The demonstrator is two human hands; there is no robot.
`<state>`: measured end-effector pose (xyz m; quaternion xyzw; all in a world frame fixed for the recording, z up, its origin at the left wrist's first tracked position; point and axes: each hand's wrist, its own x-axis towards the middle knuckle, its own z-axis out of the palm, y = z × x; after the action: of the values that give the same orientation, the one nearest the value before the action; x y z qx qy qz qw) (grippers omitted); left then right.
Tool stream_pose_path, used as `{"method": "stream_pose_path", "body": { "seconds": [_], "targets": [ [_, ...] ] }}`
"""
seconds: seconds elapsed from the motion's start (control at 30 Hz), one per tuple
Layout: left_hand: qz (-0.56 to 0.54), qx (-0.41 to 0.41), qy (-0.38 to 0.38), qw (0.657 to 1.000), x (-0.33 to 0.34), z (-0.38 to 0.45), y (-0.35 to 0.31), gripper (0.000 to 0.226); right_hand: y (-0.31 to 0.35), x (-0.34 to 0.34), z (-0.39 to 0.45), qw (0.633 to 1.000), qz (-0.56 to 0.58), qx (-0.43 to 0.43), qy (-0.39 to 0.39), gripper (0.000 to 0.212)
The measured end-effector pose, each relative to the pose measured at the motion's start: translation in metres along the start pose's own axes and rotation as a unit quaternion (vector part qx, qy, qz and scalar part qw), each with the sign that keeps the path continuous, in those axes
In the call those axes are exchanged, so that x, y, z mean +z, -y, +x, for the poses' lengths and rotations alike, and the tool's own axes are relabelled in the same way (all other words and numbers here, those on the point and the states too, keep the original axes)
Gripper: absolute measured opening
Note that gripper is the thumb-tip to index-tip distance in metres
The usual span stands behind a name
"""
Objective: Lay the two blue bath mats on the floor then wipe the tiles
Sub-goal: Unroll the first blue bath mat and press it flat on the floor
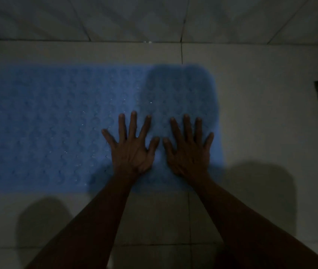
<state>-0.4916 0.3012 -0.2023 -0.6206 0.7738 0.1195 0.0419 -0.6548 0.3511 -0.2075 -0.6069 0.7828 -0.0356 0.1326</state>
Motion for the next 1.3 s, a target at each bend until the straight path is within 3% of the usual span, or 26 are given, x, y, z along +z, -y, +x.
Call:
{"method": "stream_pose_path", "body": {
  "seconds": [0.13,0.37,0.67,0.8,0.97,1.07,1.3],
  "targets": [
    [0.024,0.016,-0.038,0.999,-0.002,-0.003,0.0,0.066,0.002,-0.002,0.001,1.0,0.007,0.004,-0.003,0.069],
    [0.018,0.003,0.019,1.0,-0.01,0.001,-0.001,0.069,0.003,-0.005,0.001,1.0,-0.008,0.005,-0.007,0.07],
    [0.003,0.011,0.029,1.0,-0.024,0.006,-0.001,0.063,0.005,-0.021,0.01,1.0,0.02,0.014,0.02,0.066],
    [-0.02,-0.008,-0.022,1.0,-0.042,0.057,0.007,0.063,0.008,-0.032,0.064,0.997,0.041,0.015,-0.059,0.063],
    [-0.003,-0.028,-0.022,0.999,-0.039,0.124,0.02,0.065,0.013,-0.026,0.136,0.999,0.051,-0.009,0.009,0.069],
    [0.0,-0.029,-0.022,0.999,-0.029,0.125,0.024,0.065,0.012,-0.015,0.136,1.0,0.023,-0.011,-0.016,0.07],
    [0.002,-0.026,-0.018,0.999,-0.035,0.128,0.023,0.069,0.015,-0.022,0.136,1.0,0.017,-0.004,0.014,0.068]
  ]
}}
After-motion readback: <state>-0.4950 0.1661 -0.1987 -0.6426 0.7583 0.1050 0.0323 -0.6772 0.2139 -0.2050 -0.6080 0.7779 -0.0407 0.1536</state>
